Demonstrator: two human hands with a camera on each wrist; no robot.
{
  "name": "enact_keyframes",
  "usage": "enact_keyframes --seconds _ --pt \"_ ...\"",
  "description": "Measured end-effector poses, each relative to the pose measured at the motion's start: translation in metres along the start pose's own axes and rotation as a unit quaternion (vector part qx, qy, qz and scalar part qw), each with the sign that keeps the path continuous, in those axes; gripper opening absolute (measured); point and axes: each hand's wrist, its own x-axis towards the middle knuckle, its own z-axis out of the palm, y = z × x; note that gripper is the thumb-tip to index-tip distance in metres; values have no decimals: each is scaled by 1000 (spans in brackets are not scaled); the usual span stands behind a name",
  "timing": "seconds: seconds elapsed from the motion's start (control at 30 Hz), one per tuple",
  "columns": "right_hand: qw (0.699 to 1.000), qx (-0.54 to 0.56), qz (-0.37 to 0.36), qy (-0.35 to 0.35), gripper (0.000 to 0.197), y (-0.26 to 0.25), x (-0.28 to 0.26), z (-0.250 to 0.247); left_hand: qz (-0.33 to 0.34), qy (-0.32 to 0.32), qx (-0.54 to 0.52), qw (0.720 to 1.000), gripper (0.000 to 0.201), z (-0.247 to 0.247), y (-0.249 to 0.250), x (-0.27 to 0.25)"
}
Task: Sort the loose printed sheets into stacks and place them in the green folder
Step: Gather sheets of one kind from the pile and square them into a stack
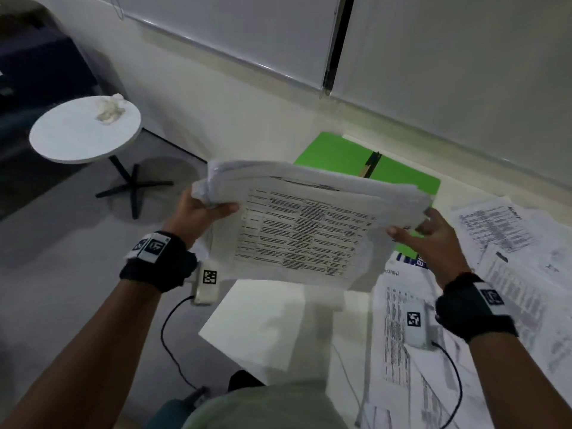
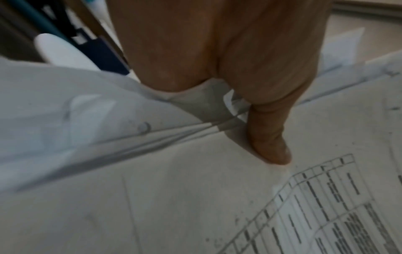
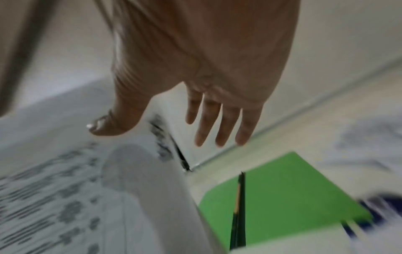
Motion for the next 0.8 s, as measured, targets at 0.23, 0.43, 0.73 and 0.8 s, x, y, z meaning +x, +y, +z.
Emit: enact_keyframes --seconds 0.23,0.43,0.73,0.8 --pt "983 180 -20 11 50 24 -17 29 -32 -36 -120 992 41 23 -14 -2" --pt "973 213 -23 82 45 50 -32 45 -42 -19 -156 987 38 48 -19 -6" --pt "978 167 109 -63 43 134 -93 45 -175 -38 -51 982 31 41 -110 -71" --pt "977 178 100 -66 40 131 -91 44 -174 -36 -77 981 33 42 -107 -73"
